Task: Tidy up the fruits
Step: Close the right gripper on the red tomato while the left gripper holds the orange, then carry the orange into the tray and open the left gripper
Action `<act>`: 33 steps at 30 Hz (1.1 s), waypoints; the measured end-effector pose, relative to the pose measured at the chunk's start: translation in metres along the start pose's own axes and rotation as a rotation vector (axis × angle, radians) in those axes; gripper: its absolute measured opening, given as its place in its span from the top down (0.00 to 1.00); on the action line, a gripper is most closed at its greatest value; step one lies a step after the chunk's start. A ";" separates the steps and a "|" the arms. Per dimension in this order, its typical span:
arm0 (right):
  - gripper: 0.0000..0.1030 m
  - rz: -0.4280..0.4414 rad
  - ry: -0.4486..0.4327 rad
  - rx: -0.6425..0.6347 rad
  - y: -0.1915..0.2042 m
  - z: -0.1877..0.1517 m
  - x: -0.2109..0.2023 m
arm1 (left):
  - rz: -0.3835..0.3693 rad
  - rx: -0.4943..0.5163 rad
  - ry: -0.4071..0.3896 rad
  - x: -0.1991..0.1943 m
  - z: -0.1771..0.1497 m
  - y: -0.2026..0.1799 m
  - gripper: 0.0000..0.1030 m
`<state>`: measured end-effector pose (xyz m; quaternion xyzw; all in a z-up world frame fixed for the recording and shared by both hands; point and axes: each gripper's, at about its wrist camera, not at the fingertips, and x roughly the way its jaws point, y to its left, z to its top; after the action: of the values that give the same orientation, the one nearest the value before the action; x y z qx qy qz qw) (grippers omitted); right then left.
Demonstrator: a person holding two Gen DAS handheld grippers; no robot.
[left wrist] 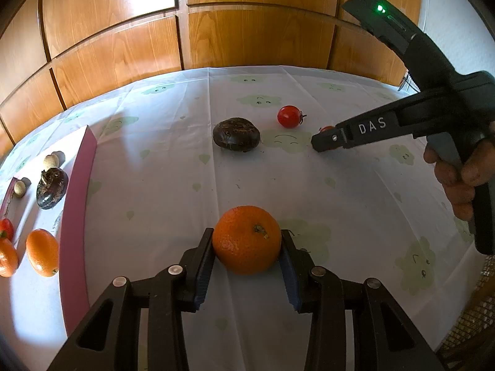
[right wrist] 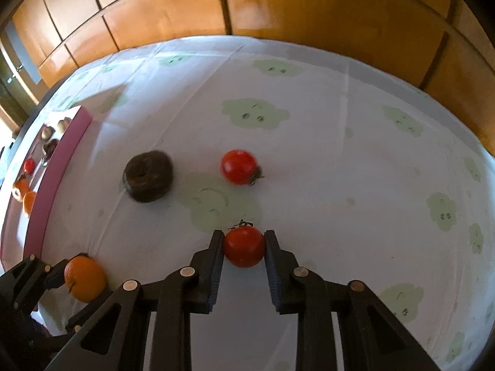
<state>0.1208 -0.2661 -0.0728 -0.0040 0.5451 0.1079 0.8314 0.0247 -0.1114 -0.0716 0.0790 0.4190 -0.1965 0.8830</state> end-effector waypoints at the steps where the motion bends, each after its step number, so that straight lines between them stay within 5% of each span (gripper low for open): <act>1: 0.75 -0.001 0.008 -0.005 0.000 0.000 0.002 | 0.001 0.002 0.001 0.000 0.000 0.000 0.61; 12: 0.75 -0.014 0.005 -0.023 0.002 0.000 0.004 | -0.025 -0.055 0.055 -0.008 0.010 0.008 0.62; 18: 0.75 -0.019 0.004 -0.028 0.002 0.000 0.003 | -0.029 -0.085 0.001 -0.042 0.024 0.017 0.62; 33: 0.75 -0.042 -0.004 -0.051 0.008 -0.001 0.003 | 0.184 -0.180 -0.095 -0.095 0.027 0.085 0.62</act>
<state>0.1201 -0.2580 -0.0753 -0.0364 0.5402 0.1046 0.8342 0.0244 -0.0154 0.0171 0.0282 0.3834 -0.0798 0.9197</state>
